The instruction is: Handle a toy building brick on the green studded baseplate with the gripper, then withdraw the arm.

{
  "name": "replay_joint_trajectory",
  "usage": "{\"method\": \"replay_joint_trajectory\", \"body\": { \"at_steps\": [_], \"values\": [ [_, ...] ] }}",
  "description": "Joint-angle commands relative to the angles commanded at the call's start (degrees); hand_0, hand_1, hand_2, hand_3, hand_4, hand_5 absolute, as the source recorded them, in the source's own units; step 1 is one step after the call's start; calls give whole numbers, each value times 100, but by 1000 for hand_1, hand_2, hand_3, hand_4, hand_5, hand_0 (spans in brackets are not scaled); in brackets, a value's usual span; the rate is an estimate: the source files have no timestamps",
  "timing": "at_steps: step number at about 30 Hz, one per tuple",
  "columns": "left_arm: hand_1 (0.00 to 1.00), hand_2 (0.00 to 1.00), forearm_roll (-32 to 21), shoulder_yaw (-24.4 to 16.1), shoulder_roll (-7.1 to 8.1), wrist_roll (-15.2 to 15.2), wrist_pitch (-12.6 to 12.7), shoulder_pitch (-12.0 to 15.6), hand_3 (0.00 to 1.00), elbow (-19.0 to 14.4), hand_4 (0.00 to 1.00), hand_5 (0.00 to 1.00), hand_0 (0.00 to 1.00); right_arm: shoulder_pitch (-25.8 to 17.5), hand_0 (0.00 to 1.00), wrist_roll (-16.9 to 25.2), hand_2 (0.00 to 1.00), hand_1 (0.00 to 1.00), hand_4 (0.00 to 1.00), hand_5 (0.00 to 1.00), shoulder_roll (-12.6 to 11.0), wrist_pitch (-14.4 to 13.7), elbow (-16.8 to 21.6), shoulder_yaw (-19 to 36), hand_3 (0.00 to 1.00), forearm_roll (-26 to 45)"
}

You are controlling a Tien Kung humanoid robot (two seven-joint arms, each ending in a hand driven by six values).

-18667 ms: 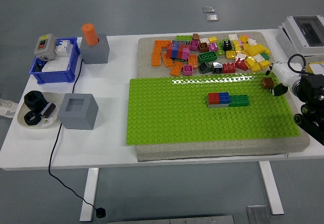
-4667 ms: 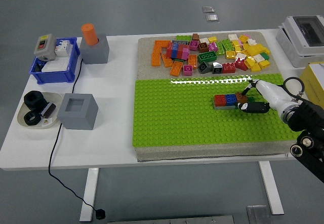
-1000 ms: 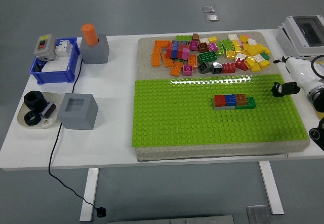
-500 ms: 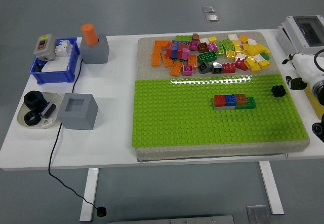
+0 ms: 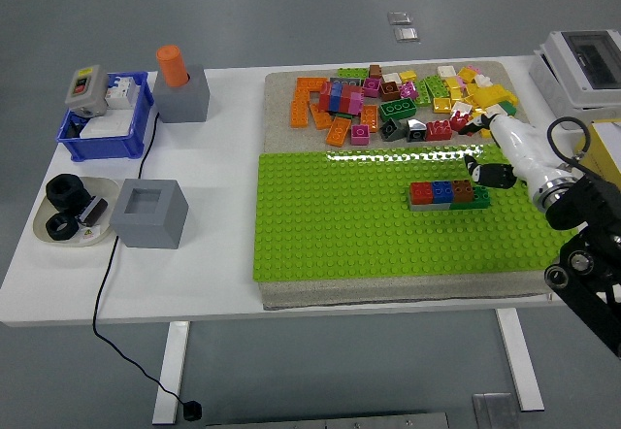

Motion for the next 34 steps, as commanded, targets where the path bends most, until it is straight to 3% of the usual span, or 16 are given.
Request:
{"method": "replay_joint_trajectory", "body": {
  "at_steps": [13, 15, 20, 26, 34],
  "values": [
    [615, 538, -11, 13, -10, -3, -10, 43, 605, 0, 751, 195, 597, -157, 834, 128, 789, 813, 662, 31, 58, -197, 103, -448, 645, 131],
    [615, 538, -13, 13, -15, -5, -13, 42, 601, 0, 750, 194, 597, -156, 831, 133, 794, 813, 705, 72, 52, -199, 116, -446, 648, 131],
    [615, 538, -32, 18, -30, 3, -7, 44, 601, 0, 750, 194, 597, -127, 831, 121, 794, 813, 705, 72, -31, -187, 142, -191, 648, 57],
    [615, 539, -109, 94, -47, 63, 61, 29, 601, 0, 749, 194, 597, 12, 833, -48, 799, 808, 701, 66, -452, -12, -49, 202, 658, -438],
    [615, 539, -124, 116, -37, 65, 62, 12, 600, 0, 747, 194, 596, 161, 832, -293, 811, 809, 700, 43, -1126, 302, -787, 395, 681, -967]
  ]
}}
